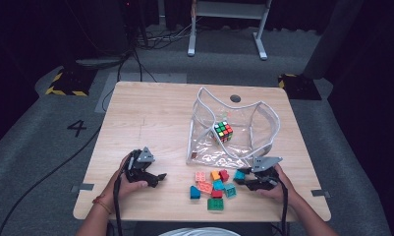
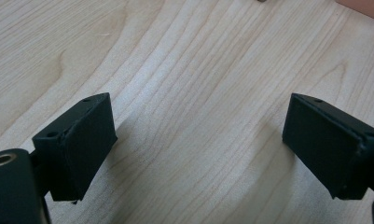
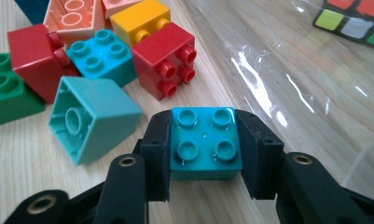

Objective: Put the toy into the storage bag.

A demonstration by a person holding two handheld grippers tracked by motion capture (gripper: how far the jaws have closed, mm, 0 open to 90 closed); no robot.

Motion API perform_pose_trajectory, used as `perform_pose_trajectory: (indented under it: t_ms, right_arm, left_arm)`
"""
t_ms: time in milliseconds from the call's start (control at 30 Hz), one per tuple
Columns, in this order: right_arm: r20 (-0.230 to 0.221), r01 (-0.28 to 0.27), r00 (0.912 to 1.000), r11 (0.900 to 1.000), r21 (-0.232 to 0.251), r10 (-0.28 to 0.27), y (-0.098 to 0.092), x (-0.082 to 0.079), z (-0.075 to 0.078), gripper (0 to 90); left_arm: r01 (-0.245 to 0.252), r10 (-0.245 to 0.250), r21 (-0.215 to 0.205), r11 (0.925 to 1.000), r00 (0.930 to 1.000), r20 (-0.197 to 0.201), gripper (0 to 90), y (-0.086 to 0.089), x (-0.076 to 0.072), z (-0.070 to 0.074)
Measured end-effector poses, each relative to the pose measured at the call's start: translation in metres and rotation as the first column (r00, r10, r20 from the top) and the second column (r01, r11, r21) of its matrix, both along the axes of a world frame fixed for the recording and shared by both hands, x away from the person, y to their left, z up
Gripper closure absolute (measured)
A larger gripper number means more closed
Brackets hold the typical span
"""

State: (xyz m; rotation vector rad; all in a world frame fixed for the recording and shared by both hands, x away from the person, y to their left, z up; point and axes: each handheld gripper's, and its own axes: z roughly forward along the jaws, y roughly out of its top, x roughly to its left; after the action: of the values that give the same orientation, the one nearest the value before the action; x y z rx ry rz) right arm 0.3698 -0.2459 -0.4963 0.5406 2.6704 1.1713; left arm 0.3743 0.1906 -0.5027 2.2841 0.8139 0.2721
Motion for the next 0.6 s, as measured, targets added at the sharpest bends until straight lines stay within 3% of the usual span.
perform_pose_trajectory:
  t_ms: [133,233,300,600]
  right_arm:
    - [-0.006,0.029,0.9996,1.0,-0.006,-0.029,-0.012,-0.006,0.005,59.5]
    - [0.035,0.026,0.999,1.0,-0.003,-0.026,-0.024,-0.006,0.008,59.4]
    - [0.048,0.059,0.9971,0.998,-0.008,-0.059,-0.033,-0.007,0.013,59.5]
    - [0.105,0.16,0.9805,0.985,0.065,-0.167,-0.078,-0.005,0.049,59.5]
  left_arm:
    - [-0.004,0.004,0.004,1.0,1.0,0.004,9.5,0.0,0.0,0.0]
    - [-0.004,0.004,0.004,1.0,1.0,0.004,9.5,0.0,0.0,0.0]
    - [-0.004,0.004,0.004,1.0,1.0,0.004,9.5,0.0,0.0,0.0]
    - [-0.004,0.004,0.004,1.0,1.0,0.003,9.5,0.0,0.0,0.0]
